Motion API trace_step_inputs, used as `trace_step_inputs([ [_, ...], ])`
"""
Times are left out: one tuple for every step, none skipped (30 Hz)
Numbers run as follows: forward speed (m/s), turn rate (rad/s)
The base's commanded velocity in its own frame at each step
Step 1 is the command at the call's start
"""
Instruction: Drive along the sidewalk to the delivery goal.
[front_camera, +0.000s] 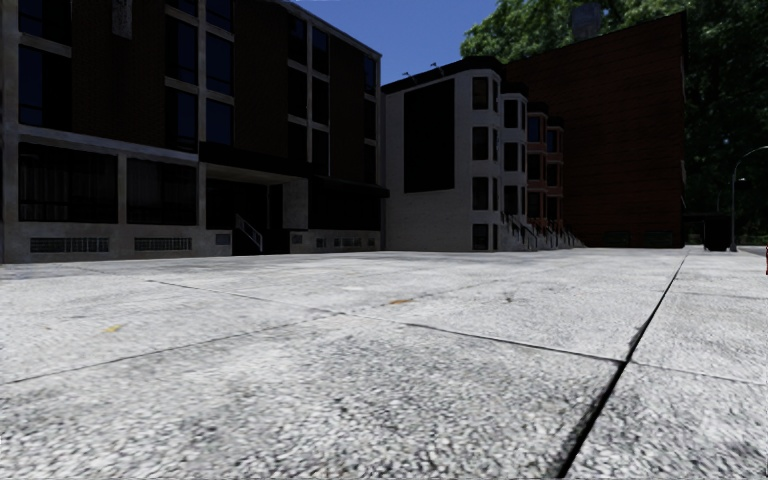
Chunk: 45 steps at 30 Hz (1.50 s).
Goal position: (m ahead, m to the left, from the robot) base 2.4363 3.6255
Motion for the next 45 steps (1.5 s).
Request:
trace_step_inputs([
  [1.58,0.62],
  [1.58,0.62],
  [1.57,0.62],
  [1.57,0.62],
  [1.57,0.62],
  [1.56,0.63],
  [1.53,0.63],
  [1.49,0.65],
  [1.44,0.68],
  [1.44,0.68],
  [1.42,0.68],
  [1.41,0.69],
  [1.41,0.69],
  [1.41,0.69],
  [1.4,0.69],
  [1.4,0.69],
  [1.4,0.69],
  [1.4,0.69],
  [1.4,0.69],
  [1.4,0.69],
  [1.4,0.69],
  [1.4,0.69],
  [1.4,0.69],
  [1.4,0.69],
  [1.4,0.69],
  [1.4,0.69],
  [1.4,0.69],
  [1.4,0.69],
  [1.4,0.69],
  [1.4,0.69],
  [1.4,0.69],
  [1.4,0.69],
  [1.4,0.69],
  [1.4,0.69],
  [1.4,0.69],
  [1.4,0.69],
  [1.4,0.69],
  [1.4,0.69],
  [1.4,0.69],
  [1.4,0.69],
  [1.4,0.69],
  [1.4,0.69],
  [1.4,0.69],
  [1.4,0.69],
  [1.4,0.69],
])
